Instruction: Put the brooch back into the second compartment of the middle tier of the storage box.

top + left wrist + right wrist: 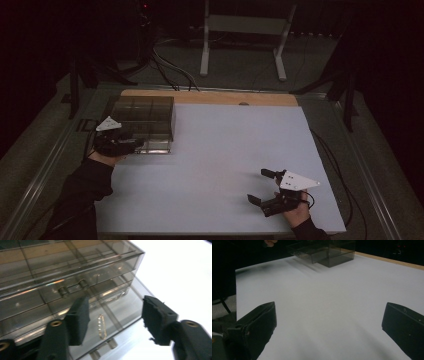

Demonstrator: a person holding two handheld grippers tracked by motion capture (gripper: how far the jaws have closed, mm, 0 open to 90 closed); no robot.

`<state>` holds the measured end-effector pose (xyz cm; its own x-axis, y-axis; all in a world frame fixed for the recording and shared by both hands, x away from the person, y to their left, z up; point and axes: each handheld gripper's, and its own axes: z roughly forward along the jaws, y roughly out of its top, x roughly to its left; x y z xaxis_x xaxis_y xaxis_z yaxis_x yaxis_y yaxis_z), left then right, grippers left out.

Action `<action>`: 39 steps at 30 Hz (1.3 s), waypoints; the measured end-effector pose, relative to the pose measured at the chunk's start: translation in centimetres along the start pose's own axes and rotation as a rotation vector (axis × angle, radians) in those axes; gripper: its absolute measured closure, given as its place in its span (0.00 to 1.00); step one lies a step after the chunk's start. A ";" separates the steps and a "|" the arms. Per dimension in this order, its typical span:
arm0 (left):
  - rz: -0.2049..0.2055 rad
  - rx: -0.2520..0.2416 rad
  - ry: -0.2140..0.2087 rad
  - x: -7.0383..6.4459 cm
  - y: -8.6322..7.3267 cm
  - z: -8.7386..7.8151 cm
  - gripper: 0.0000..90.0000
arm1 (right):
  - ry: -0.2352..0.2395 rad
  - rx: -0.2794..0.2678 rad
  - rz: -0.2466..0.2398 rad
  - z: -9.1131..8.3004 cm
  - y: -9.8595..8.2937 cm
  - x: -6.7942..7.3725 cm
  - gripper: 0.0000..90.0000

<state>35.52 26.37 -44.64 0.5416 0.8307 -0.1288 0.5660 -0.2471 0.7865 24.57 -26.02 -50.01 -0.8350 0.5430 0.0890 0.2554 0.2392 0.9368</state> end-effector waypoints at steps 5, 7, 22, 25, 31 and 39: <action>0.006 -0.006 0.002 -0.8 0.3 -0.7 0.27 | 0.000 0.001 0.000 0.0 0.0 0.0 0.00; 0.008 -0.007 -0.003 -1.1 0.5 -0.9 0.22 | -0.002 -0.001 -0.002 0.0 0.0 0.0 0.00; 0.050 -0.031 -0.093 -3.1 1.9 -1.4 0.03 | 0.000 0.006 -0.002 0.0 0.0 0.0 0.00; 0.059 -0.044 -0.115 -3.9 2.3 -1.4 0.02 | -0.001 0.001 -0.001 0.0 0.0 0.0 0.00; 0.062 -0.060 -0.152 -4.6 2.6 -1.1 0.00 | 0.001 0.001 -0.002 0.0 0.0 0.0 0.00; 0.116 -0.057 -0.175 -5.4 2.1 -0.5 0.00 | 0.001 0.005 0.002 0.0 0.0 0.0 0.00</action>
<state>33.48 21.60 -41.95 0.7034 0.6980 -0.1341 0.4603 -0.3036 0.8342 24.61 -26.04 -50.06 -0.8350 0.5426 0.0913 0.2597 0.2424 0.9348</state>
